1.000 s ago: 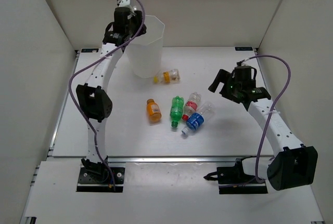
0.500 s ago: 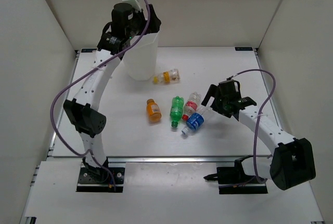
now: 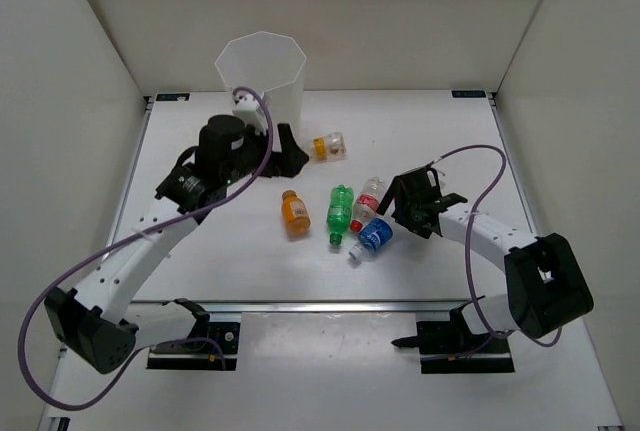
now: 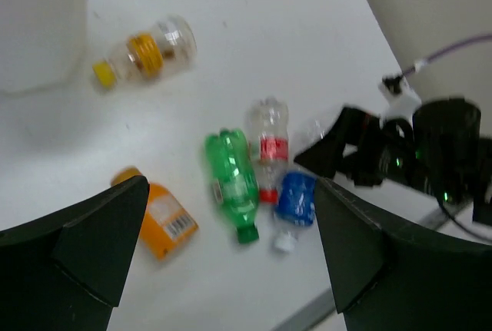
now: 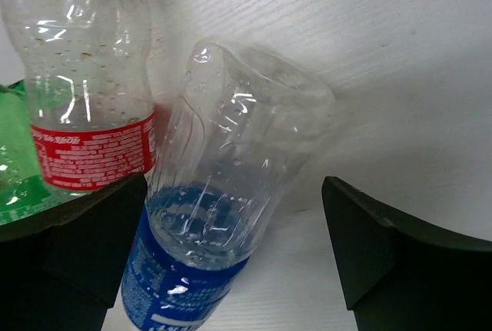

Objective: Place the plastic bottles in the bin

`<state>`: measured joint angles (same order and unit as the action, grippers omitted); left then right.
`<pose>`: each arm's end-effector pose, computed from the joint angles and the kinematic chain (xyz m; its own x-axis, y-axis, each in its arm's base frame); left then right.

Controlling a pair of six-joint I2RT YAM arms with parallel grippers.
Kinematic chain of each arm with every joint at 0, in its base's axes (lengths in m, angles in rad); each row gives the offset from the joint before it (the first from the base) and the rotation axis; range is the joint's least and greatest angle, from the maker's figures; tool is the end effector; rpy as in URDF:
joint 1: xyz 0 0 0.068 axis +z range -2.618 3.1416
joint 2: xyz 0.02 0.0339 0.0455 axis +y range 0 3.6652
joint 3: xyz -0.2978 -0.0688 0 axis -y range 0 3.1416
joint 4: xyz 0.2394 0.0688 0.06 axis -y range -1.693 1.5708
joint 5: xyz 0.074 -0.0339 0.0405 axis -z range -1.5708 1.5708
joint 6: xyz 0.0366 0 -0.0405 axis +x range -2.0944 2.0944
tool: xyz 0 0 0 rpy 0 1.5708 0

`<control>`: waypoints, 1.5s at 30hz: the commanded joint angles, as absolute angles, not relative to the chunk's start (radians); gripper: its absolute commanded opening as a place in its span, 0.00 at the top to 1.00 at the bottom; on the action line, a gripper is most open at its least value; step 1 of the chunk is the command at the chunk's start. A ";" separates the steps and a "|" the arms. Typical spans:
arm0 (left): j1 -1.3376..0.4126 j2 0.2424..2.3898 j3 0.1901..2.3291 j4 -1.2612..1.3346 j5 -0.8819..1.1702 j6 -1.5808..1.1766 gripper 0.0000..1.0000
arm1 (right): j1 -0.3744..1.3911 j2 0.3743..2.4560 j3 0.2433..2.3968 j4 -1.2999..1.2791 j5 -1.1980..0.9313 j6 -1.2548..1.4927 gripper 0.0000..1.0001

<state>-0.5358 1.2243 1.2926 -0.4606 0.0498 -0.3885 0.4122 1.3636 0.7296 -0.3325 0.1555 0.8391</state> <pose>0.2190 -0.1321 0.4275 -0.5124 -0.1358 -0.8480 0.3840 0.8470 -0.3676 0.2311 0.0949 0.2208 -0.7383 0.4795 -0.4744 0.3504 0.8736 0.3376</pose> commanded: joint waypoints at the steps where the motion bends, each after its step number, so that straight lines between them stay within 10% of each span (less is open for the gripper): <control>1: -0.572 1.137 1.155 -0.468 0.144 -0.459 0.01 | 0.416 1.370 0.710 -0.265 0.212 0.885 0.06; 5: -0.607 1.118 1.094 -0.509 0.176 -0.440 0.01 | 0.426 1.365 0.690 -0.232 0.235 0.876 0.18; 13: -0.755 1.215 1.124 -0.525 0.307 -0.357 0.01 | 0.422 1.240 0.709 -0.322 0.275 0.864 0.78; 39: -0.876 1.586 1.278 -0.391 0.219 -0.316 0.01 | 0.572 1.104 0.893 -0.078 -0.029 0.997 0.87; 45: -0.859 1.537 1.252 -0.353 0.149 -0.344 0.55 | 0.561 1.105 0.877 -0.049 -0.080 1.014 0.78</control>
<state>-0.8665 1.5909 1.2507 -0.3855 0.2161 -0.3325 0.5537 1.1152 0.8364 -0.1520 -0.0063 0.9768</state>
